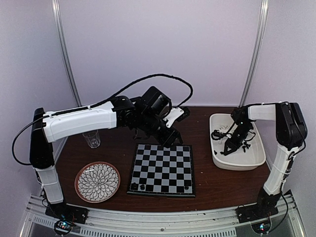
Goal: Set up the chess pieces on the board
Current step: Pick up the knight from the storage box, then pass from the right arm to the left
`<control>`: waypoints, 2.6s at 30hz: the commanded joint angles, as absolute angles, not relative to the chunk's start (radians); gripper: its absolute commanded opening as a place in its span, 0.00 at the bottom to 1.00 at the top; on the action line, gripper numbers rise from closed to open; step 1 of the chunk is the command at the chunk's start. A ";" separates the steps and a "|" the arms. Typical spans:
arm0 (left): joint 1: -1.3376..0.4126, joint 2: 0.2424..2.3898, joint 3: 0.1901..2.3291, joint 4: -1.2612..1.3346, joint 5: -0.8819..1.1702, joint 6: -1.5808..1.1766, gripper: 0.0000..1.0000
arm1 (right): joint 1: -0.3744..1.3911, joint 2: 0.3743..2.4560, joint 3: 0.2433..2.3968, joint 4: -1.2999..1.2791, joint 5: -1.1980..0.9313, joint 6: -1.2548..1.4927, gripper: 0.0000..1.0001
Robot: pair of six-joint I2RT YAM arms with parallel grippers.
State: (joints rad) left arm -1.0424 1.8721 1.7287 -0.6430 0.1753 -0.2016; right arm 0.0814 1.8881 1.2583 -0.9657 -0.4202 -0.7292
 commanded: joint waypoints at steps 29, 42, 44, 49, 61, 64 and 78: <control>-0.991 2.038 1.857 -0.120 0.587 -0.786 0.58 | 0.301 1.369 1.386 -1.113 -0.862 -0.574 0.09; -0.986 2.092 1.821 0.022 0.672 -0.994 0.34 | 0.388 1.346 1.398 -1.091 -0.769 -0.573 0.09; -0.985 2.093 1.817 0.009 0.669 -0.998 0.34 | 0.389 1.344 1.400 -1.090 -0.770 -0.571 0.09; -0.984 2.077 1.795 -0.015 0.640 -0.995 0.46 | 0.390 1.340 1.397 -1.097 -0.763 -0.577 0.09; -0.982 2.087 1.779 0.051 0.685 -1.034 0.24 | 0.391 1.339 1.396 -1.080 -0.744 -0.568 0.09; -0.982 2.096 1.788 0.055 0.695 -1.042 0.20 | 0.394 1.338 1.399 -1.080 -0.743 -0.566 0.09; -0.983 2.128 1.817 0.055 0.715 -1.066 0.08 | 0.406 1.338 1.401 -1.078 -0.732 -0.565 0.10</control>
State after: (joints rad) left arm -0.9874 2.1117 1.7897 0.0086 0.6975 -1.0641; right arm 0.3969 1.3579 1.3758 -1.0878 -0.7376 -0.5720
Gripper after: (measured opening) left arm 0.112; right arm 0.164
